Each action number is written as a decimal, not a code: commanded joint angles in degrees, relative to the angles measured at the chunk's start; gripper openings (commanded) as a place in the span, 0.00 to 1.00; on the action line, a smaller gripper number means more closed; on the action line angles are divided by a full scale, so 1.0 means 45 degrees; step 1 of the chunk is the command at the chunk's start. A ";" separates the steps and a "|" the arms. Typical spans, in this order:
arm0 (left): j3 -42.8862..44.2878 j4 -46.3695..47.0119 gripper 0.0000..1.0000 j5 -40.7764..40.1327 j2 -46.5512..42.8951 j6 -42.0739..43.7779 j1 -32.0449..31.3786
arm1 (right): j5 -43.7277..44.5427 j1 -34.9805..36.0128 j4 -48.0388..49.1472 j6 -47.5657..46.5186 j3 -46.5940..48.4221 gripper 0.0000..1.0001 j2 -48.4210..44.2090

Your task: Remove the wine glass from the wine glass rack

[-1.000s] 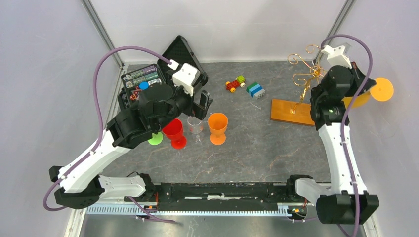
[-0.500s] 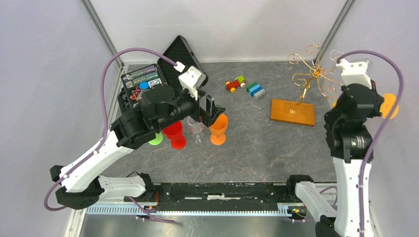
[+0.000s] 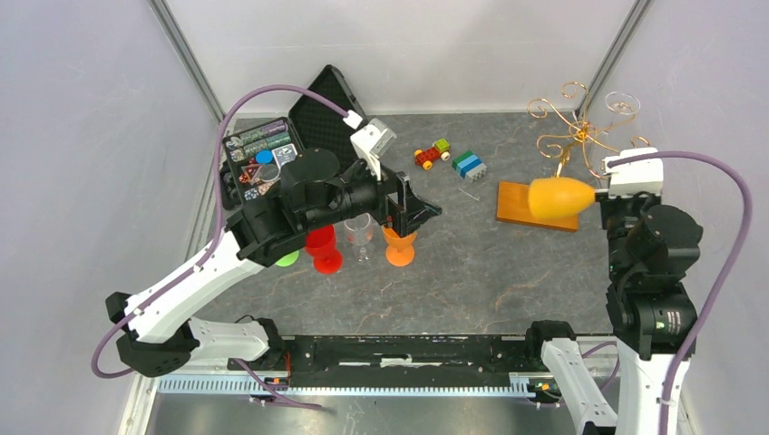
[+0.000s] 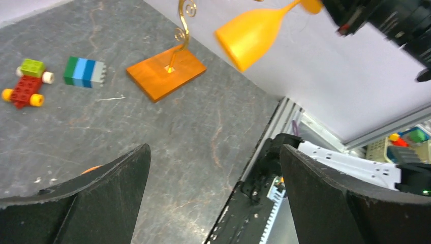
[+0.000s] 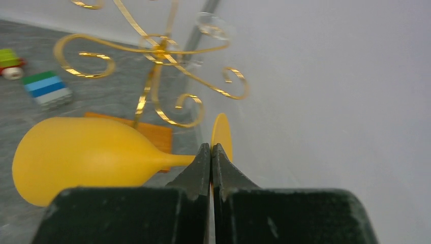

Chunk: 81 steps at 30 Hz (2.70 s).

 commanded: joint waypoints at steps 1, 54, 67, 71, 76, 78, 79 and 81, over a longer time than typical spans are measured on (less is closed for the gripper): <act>-0.0446 0.1483 1.00 0.1020 0.0378 -0.1886 0.0062 | -0.4332 0.0038 0.1355 0.1809 -0.0901 0.00 -0.0173; -0.1444 0.4680 0.02 -0.0560 0.1068 -0.5221 0.0062 | -1.1397 0.0051 1.1257 1.0115 -0.6882 0.01 -0.0632; 0.1018 -0.0530 0.02 -0.0164 0.2166 -0.1691 0.0018 | -1.0480 0.0045 0.9438 0.7898 -0.5792 0.82 -0.1112; 0.2094 -0.2683 0.02 -0.0345 0.3462 -0.1056 -0.0170 | -0.9692 0.0042 0.8815 0.7600 -0.5409 0.82 -0.1295; 0.3499 -0.4639 0.02 -0.0910 0.5284 -0.0298 -0.0644 | -0.7288 0.0036 0.7891 0.6748 -0.4807 0.82 -0.1722; 0.4156 -0.5325 0.02 -0.1389 0.6160 -0.0011 -0.0863 | -0.6147 0.0036 0.7525 0.6382 -0.4640 0.82 -0.1856; 0.4563 -0.5654 0.02 -0.1474 0.6575 0.0131 -0.0934 | -0.5700 0.0033 0.7380 0.6197 -0.4560 0.81 -0.1927; 0.5524 -0.6524 0.02 -0.1763 0.7666 0.0429 -0.1127 | -0.4819 0.0050 0.7037 0.5793 -0.4413 0.81 -0.2025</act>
